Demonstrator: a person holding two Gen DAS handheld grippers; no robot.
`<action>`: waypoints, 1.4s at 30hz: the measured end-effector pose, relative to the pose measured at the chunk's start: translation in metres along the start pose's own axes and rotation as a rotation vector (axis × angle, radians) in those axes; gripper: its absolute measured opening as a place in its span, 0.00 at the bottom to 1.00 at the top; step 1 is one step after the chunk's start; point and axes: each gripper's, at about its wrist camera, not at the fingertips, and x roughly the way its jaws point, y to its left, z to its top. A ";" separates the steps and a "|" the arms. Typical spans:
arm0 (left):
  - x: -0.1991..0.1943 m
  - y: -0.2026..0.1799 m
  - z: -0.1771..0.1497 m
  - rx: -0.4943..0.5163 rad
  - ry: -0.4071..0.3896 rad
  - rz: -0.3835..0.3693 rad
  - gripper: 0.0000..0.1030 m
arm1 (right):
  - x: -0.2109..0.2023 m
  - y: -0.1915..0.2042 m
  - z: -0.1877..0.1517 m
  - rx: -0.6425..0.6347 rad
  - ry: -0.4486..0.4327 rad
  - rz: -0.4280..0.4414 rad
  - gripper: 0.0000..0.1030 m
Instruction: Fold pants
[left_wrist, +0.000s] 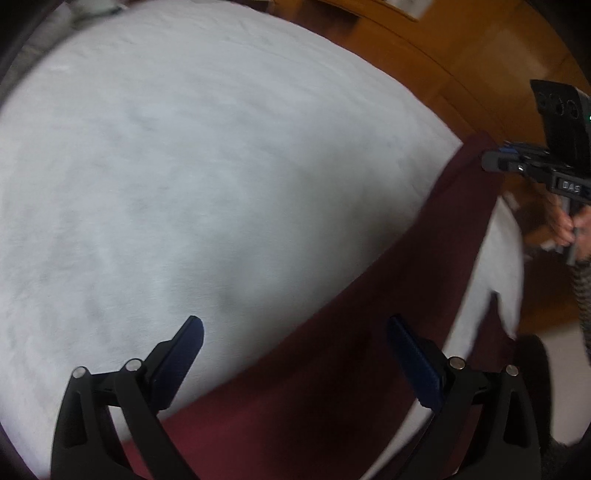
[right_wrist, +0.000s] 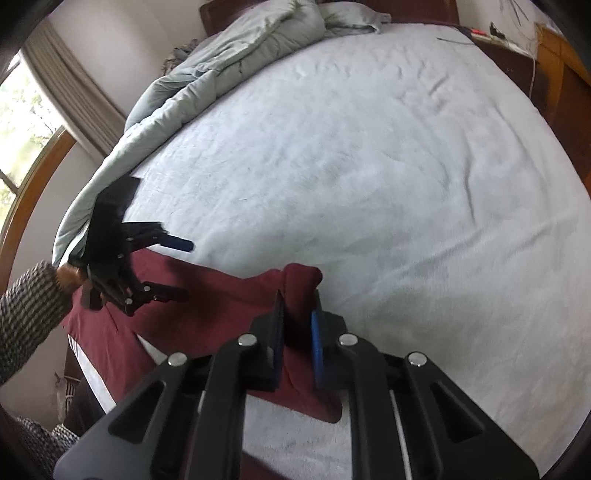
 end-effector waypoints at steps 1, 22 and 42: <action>0.001 0.000 0.001 -0.006 0.015 -0.036 0.96 | 0.000 0.001 -0.002 -0.004 -0.002 0.005 0.10; -0.070 -0.107 -0.089 -0.030 -0.127 0.277 0.16 | -0.034 0.027 -0.083 0.045 -0.094 0.008 0.10; 0.000 -0.195 -0.203 -0.040 -0.056 0.360 0.16 | -0.026 0.064 -0.231 0.043 0.182 -0.157 0.52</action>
